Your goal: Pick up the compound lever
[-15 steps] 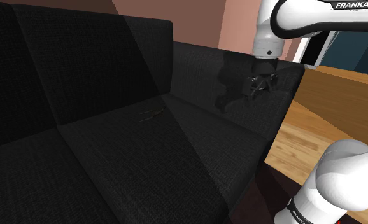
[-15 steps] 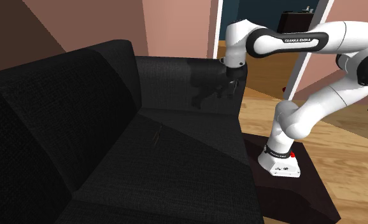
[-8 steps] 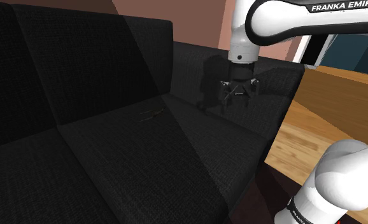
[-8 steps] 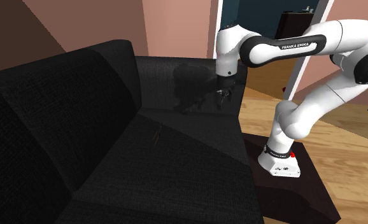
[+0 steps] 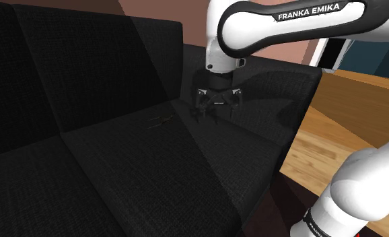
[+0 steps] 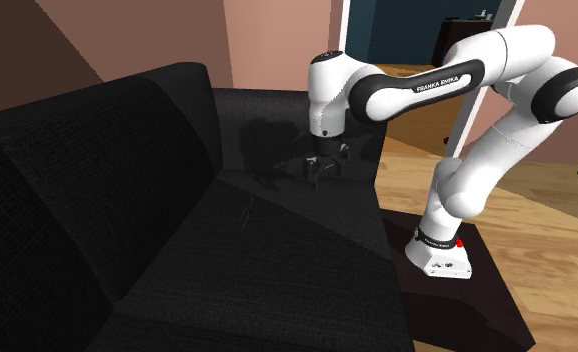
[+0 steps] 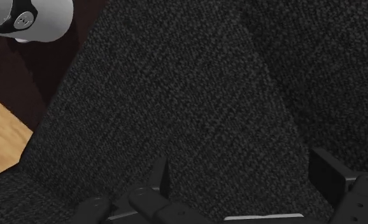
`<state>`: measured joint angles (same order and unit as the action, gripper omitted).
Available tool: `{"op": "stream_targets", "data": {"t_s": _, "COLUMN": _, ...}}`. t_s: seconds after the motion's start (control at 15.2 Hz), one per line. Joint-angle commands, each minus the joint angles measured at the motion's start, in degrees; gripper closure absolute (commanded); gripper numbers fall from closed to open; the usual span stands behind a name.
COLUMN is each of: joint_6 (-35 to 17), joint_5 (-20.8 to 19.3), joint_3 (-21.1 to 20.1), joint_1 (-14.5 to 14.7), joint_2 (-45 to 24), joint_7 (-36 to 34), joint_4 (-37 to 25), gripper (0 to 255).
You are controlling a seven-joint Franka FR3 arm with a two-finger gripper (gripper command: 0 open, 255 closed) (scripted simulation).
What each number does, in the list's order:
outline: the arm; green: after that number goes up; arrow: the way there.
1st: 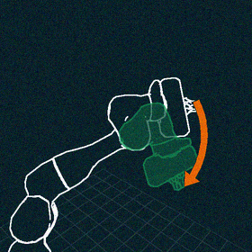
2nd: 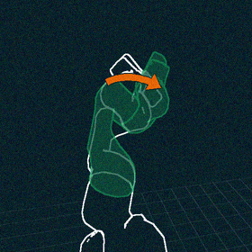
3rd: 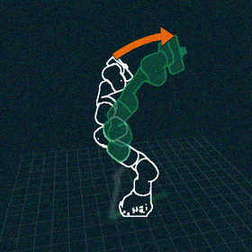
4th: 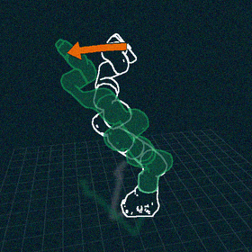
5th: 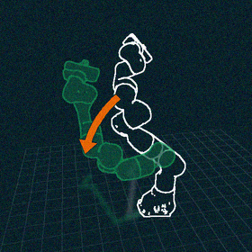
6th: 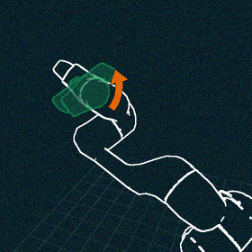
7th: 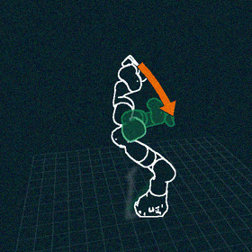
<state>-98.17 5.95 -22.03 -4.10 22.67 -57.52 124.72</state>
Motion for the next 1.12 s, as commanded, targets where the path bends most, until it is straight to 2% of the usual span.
{"op": "stream_targets", "data": {"t_s": 0.0, "joint_6": -1.3, "joint_5": -1.1, "joint_3": -2.8, "joint_1": -1.0, "joint_2": -4.8, "joint_7": -7.1, "joint_4": -3.6, "gripper": 0}}
{"op": "stream_targets", "data": {"t_s": 0.33, "joint_6": -2.6, "joint_5": -6.8, "joint_3": -7.9, "joint_1": -2.4, "joint_2": -17.4, "joint_7": -23.6, "joint_4": -13.8, "gripper": 0}}
{"op": "stream_targets", "data": {"t_s": 0.53, "joint_6": -1.9, "joint_5": -11.6, "joint_3": -9.4, "joint_1": -1.8, "joint_2": -25.7, "joint_7": -33.4, "joint_4": -21.3, "gripper": 0}}
{"op": "stream_targets", "data": {"t_s": 0.79, "joint_6": 0.9, "joint_5": -18.1, "joint_3": -9.1, "joint_1": 1.1, "joint_2": -37.0, "joint_7": -44.9, "joint_4": -33.0, "gripper": 0}}
{"op": "stream_targets", "data": {"t_s": 1.06, "joint_6": 5.5, "joint_5": -23.5, "joint_3": -6.8, "joint_1": 5.6, "joint_2": -48.3, "joint_7": -53.8, "joint_4": -47.3, "gripper": 0}}
